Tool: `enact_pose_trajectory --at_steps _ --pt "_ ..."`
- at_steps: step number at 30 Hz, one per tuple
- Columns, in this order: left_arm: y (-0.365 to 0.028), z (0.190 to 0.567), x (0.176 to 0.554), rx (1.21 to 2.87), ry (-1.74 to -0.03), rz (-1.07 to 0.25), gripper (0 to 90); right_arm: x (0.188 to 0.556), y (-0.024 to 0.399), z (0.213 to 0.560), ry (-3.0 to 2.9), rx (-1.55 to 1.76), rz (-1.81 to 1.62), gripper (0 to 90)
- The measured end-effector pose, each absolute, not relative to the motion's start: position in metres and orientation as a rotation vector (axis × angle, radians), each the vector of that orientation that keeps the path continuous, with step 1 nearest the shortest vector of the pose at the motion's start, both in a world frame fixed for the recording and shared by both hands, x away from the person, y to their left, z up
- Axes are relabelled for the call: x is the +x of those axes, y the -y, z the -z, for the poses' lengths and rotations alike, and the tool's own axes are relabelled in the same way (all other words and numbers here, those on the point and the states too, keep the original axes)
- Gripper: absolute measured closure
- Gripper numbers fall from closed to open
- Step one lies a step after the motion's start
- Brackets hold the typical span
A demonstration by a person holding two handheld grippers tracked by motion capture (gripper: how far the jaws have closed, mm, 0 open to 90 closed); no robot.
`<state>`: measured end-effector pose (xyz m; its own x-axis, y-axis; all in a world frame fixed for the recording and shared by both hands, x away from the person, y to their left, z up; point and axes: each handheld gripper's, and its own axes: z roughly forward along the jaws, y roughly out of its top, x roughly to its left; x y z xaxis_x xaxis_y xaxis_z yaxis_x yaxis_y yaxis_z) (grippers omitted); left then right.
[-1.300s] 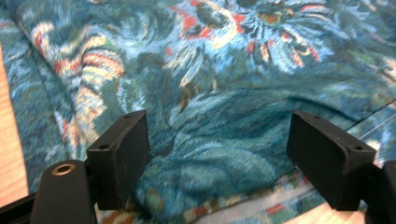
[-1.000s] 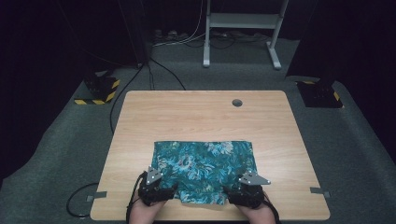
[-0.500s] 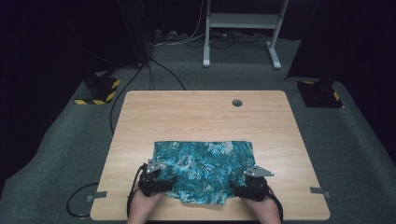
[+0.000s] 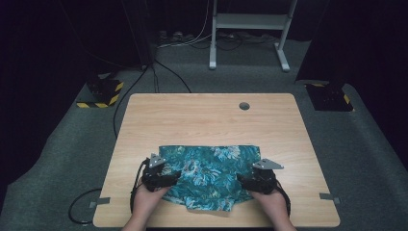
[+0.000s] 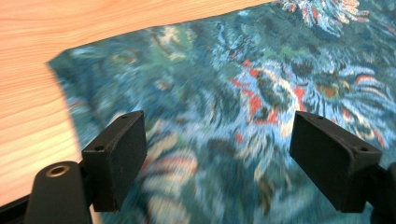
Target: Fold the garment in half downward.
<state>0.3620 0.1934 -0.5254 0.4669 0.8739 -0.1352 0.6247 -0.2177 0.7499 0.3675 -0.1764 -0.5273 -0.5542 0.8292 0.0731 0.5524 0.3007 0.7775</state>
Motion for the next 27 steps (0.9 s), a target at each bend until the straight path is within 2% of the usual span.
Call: enact_pose_trajectory --at_steps 8,20,27 --pt "-0.193 0.536 0.381 1.969 -1.277 -0.379 19.9 0.387 0.173 0.539 -2.278 1.284 -1.044 23.4" --pt "-0.186 0.537 0.41 1.973 -1.266 -0.383 20.5 0.411 0.179 0.539 -2.266 1.288 -1.018 23.0" --pt "-0.182 0.536 0.415 1.967 -1.273 -0.368 19.2 0.415 0.181 0.539 -2.259 1.292 -1.036 21.4"
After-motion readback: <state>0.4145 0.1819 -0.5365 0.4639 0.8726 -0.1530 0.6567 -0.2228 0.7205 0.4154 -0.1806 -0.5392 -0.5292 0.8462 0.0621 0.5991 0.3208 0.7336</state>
